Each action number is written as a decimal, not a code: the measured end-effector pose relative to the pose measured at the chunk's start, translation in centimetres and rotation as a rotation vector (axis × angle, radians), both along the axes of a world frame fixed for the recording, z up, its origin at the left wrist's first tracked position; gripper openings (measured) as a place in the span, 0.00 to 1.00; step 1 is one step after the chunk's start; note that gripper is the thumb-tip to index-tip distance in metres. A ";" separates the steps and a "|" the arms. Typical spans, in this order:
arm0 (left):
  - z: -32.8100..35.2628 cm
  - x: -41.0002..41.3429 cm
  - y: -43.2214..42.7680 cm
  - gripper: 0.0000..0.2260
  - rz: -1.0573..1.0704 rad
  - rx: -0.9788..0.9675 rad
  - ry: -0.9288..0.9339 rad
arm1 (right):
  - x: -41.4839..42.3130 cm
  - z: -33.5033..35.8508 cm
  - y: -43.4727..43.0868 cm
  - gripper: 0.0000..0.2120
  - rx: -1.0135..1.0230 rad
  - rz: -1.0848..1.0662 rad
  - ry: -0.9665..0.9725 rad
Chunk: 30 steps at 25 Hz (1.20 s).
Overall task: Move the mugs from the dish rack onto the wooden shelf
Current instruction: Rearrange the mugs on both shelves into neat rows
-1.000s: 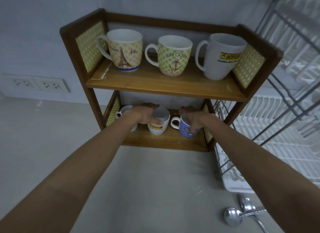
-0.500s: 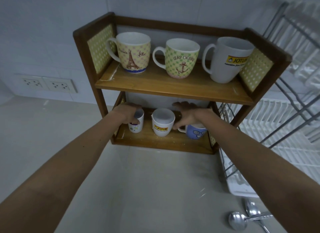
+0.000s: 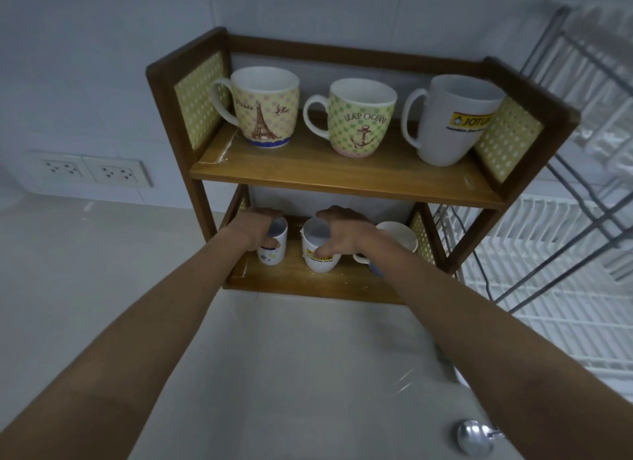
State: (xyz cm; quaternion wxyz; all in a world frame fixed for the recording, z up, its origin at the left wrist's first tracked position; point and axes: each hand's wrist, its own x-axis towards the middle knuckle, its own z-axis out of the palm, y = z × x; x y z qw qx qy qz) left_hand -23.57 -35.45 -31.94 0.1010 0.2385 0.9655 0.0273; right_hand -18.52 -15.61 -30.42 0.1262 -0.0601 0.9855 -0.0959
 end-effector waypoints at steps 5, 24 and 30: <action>-0.1 0.6 0.2 0.32 0.019 0.050 -0.038 | 0.6 -0.1 0.3 0.45 0.023 -0.004 -0.042; -2.1 3.8 6.4 0.37 -0.137 0.047 0.060 | 5.1 -3.9 7.8 0.32 0.114 -0.310 -0.037; -1.2 3.4 5.2 0.47 -0.106 0.053 -0.022 | 4.6 -3.0 7.0 0.32 0.170 -0.347 0.065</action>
